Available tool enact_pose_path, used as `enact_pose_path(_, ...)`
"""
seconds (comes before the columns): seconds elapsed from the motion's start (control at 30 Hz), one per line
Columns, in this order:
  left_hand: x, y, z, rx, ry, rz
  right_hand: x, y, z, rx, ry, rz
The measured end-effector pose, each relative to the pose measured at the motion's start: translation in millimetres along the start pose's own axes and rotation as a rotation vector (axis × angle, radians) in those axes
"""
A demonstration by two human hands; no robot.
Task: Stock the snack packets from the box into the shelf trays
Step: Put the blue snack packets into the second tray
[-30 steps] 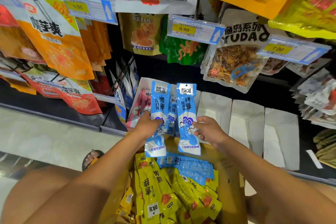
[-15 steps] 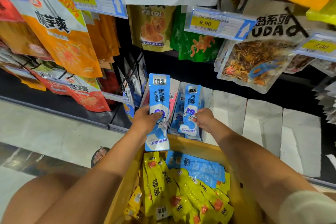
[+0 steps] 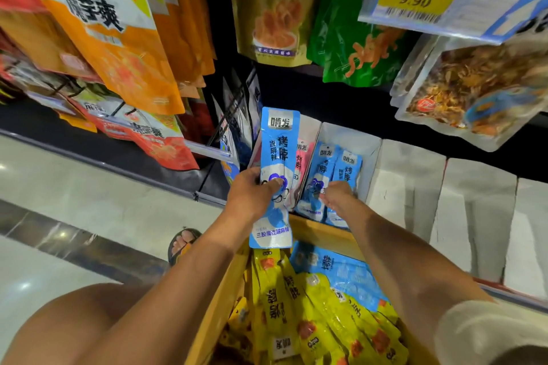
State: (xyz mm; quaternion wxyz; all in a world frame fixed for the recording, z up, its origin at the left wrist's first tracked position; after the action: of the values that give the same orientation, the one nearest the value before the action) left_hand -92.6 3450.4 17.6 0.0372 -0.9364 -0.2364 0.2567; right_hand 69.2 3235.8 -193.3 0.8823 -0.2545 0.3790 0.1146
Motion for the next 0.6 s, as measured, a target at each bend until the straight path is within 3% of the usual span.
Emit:
enact_pose_path(0.17,2,-2,2,-0.014,-0.006,-0.003,-10,-6,14,-0.197,-0.087,-0.123)
enact_pose_path(0.6,4,17,1,0.048,-0.011,0.004,-83,-19,62,0.017,-0.383,0.009)
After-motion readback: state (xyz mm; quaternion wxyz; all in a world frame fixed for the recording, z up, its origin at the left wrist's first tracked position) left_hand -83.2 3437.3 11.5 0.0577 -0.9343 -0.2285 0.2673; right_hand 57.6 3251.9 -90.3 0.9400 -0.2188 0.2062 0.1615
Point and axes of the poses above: each hand's wrist, its own x-axis towards the middle knuckle, its own y-axis out of the palm, z = x × y, the point moved 10 cm from there along x, towards the middle knuckle, and after that the axes turned 1 degree about -z, right-handed, at the moved point
